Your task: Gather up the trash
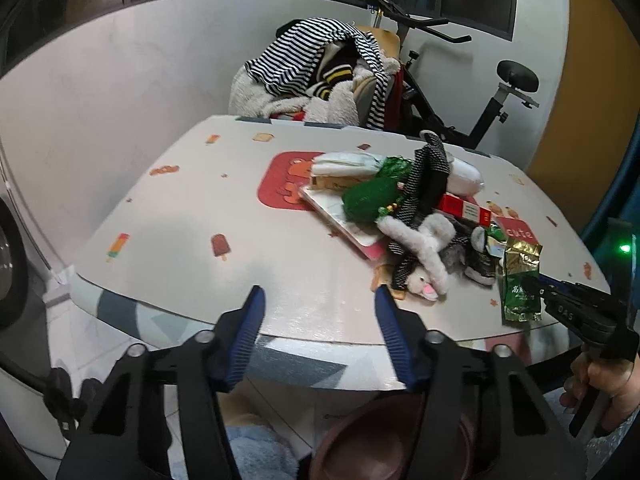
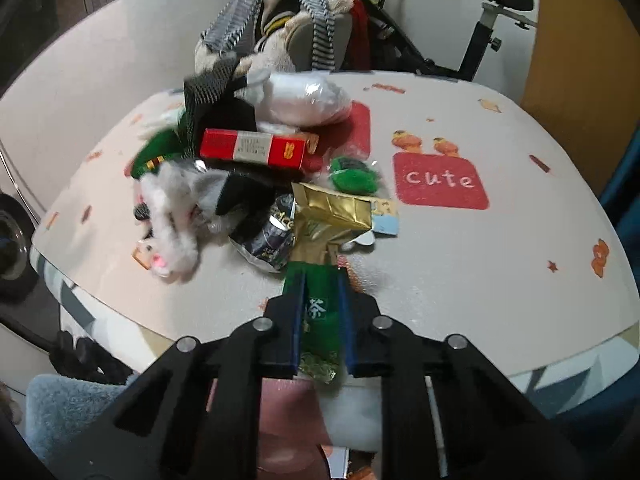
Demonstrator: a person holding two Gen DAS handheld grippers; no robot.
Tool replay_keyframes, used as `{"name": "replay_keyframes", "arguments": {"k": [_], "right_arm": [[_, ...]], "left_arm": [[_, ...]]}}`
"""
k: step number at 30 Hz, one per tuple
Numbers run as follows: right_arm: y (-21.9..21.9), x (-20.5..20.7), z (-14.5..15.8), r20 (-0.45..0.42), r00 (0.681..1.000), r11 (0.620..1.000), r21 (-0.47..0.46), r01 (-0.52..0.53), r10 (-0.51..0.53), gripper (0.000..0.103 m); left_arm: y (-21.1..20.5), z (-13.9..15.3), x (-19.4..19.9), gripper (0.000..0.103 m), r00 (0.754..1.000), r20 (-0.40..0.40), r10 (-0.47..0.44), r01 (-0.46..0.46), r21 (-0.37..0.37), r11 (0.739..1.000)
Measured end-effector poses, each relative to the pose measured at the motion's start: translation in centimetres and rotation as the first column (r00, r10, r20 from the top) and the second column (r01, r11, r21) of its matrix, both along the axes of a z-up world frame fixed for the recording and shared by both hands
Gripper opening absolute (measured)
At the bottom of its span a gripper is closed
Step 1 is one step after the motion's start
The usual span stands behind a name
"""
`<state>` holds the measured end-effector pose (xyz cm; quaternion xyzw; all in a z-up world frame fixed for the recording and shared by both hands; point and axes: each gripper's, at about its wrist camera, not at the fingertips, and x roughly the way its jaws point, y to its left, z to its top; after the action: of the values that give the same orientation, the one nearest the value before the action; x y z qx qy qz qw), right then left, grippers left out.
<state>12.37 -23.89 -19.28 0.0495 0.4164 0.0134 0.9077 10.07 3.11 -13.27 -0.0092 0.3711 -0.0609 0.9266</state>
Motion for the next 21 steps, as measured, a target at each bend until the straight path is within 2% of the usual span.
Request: {"name": "replay_keyframes", "arguments": {"k": [4, 10, 14, 21], "right_arm": [[-0.5, -0.8, 1.1, 0.042, 0.999, 1.000, -0.002, -0.006, 0.006, 0.017], [-0.5, -1.1, 2.6, 0.101, 0.995, 1.000, -0.006, -0.015, 0.015, 0.016], [-1.0, -1.0, 3.7, 0.133, 0.991, 1.000, 0.010, -0.014, 0.013, 0.016], [-1.8, -1.3, 4.3, 0.155, 0.988, 1.000, 0.029, -0.013, 0.008, 0.016]], "left_arm": [[-0.6, -0.2, 0.3, 0.044, 1.000, -0.004, -0.027, 0.027, -0.021, 0.999], [-1.9, -0.2, 1.9, 0.040, 0.997, -0.020, -0.078, 0.076, -0.084, 0.994], [-3.7, 0.5, 5.3, 0.040, 0.991, -0.027, -0.131, 0.125, -0.156, 0.980], [-9.6, 1.6, 13.4, 0.040, 0.971, -0.025, -0.237, 0.228, -0.195, 0.954]]}}
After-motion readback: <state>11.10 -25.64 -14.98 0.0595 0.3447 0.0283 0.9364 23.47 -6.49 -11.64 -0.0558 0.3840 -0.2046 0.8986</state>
